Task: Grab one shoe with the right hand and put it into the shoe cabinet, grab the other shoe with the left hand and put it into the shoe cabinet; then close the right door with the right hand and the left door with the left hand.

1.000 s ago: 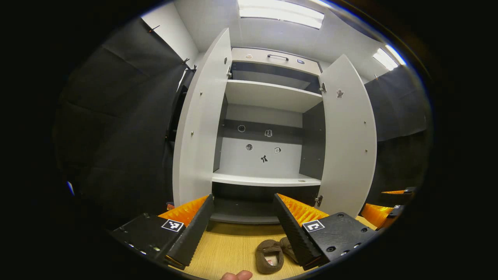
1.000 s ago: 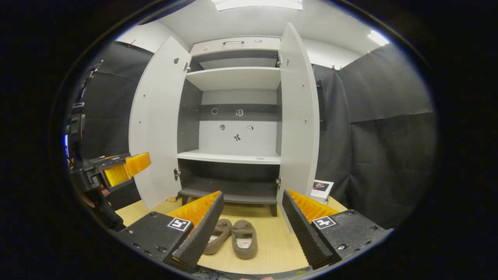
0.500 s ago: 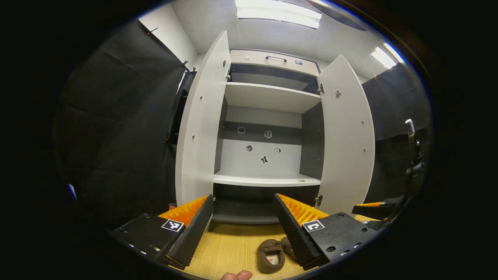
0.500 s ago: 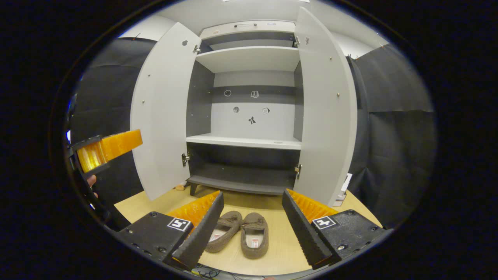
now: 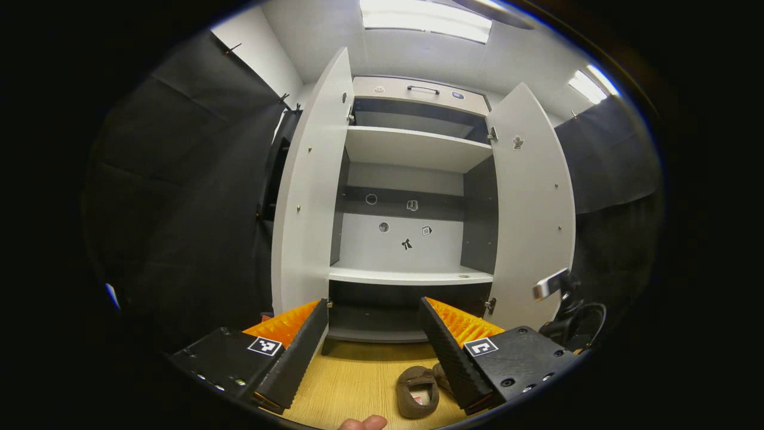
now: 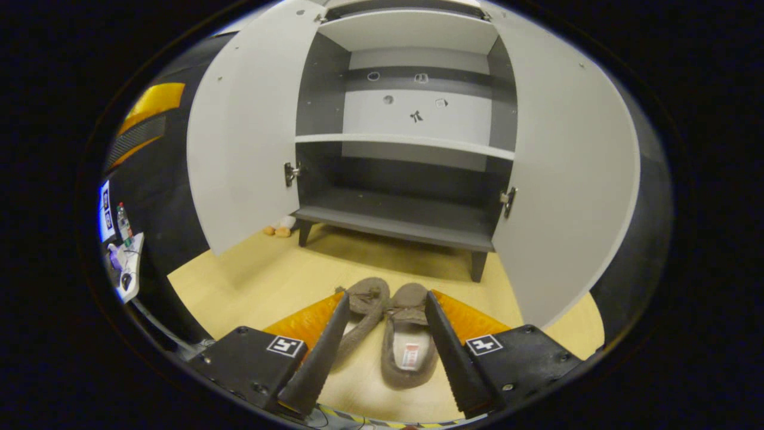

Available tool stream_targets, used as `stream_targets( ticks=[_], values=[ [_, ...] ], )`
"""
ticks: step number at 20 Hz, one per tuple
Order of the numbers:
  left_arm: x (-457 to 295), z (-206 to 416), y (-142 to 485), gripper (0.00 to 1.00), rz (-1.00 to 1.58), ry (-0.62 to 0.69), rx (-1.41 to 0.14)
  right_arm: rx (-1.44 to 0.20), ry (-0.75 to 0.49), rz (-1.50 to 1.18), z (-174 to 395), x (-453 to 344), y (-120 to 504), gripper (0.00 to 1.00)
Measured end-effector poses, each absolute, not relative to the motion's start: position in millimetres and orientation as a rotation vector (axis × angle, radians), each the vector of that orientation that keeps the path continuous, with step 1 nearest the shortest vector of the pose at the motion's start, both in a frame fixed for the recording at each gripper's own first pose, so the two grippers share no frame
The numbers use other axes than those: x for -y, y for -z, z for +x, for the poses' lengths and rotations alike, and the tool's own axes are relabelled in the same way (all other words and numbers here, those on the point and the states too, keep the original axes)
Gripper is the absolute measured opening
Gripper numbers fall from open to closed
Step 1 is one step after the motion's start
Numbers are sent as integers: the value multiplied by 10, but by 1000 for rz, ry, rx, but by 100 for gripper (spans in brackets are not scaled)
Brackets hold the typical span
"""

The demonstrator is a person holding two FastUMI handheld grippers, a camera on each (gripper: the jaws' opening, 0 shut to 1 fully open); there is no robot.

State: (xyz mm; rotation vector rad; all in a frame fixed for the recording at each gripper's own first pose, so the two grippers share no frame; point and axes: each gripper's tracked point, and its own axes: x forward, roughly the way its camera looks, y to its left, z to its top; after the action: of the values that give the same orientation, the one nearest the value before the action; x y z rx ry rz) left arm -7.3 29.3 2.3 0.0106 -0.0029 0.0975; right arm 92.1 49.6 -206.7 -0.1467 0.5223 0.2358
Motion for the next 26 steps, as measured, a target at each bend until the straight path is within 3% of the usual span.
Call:
stream_targets(
  ticks=[6, 10, 14, 15, 17, 19, 26],
  values=[
    [-370, -81, -6, 95, 12, -113, -2, -660, -233, -190, 1045, -460, 2651, 67],
    [-375, -78, 31, 95, 8, -113, -11, -725, -225, -238, 1159, -451, 2935, 62],
    [-396, -76, 45, 95, 8, -114, -16, -785, -212, -243, 1314, -444, 3204, 51],
    [-400, -76, 46, 95, 9, -115, -16, -794, -202, -240, 1350, -437, 3253, 43],
    [-413, -71, 49, 95, 12, -120, -17, -792, -193, -225, 1401, -436, 3286, 31],
    [-416, -88, 76, 95, 14, -122, -24, -789, -189, -214, 1458, -446, 3310, 31],
    [-420, -38, 102, 95, 16, -122, -29, -715, -160, -122, 1542, -383, 3372, 16]
  ],
)
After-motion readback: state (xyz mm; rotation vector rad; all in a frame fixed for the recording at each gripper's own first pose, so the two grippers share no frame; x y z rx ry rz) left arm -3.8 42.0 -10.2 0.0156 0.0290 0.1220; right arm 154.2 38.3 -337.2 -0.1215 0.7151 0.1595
